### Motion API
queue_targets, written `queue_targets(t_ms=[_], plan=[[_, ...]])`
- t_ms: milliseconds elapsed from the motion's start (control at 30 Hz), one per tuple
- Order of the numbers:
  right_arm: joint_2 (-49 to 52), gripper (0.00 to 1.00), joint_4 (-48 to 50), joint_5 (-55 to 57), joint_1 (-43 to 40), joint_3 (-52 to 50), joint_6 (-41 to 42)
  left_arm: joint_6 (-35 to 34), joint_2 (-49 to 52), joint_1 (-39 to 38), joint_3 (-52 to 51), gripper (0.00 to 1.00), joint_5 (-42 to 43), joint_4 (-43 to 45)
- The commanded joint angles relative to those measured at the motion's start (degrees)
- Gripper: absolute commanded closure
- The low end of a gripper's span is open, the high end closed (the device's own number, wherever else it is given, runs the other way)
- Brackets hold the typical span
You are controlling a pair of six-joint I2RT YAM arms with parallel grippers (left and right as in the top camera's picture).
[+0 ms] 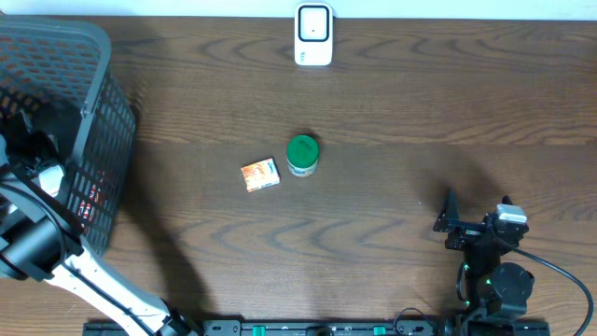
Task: Scan the item barcode
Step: 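Reach into the basket and grasp the white Panadol box with left gripper, then hold the Panadol box barcode up to the white scanner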
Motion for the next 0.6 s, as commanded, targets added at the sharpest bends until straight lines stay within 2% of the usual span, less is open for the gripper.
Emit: queue_targets(t_ms=[0, 167, 200, 300, 467, 567], plan=[[-0.35, 0.01, 0.02, -0.04, -0.37, -0.2, -0.76, -5.03, -9.33, 0.13, -0.87, 0.54, 2.73, -0.61], [-0.35, 0.01, 0.02, -0.04, -0.37, -0.2, -0.76, -6.1, -21.51, 0.07, -0.87, 0.55, 7.28, -0.57], [-0.35, 0.01, 0.02, -0.04, -0.37, -0.2, -0.76, -6.88, -26.4, 0.09, -0.85, 0.55, 8.92, -0.44], [-0.35, 0.01, 0.02, -0.04, -0.37, -0.2, -0.76, -12.26, -35.98, 0.09, -0.85, 0.55, 13.05, 0.13], [-0.35, 0.01, 0.02, -0.04, -0.37, -0.2, -0.76, -17.25, -47.34, -0.87, -0.87, 0.55, 32.17, 0.26], [-0.35, 0.01, 0.02, -0.04, -0.37, -0.2, -0.76, -19.34, -51.56, -3.39, -0.87, 0.55, 40.72, -1.07]])
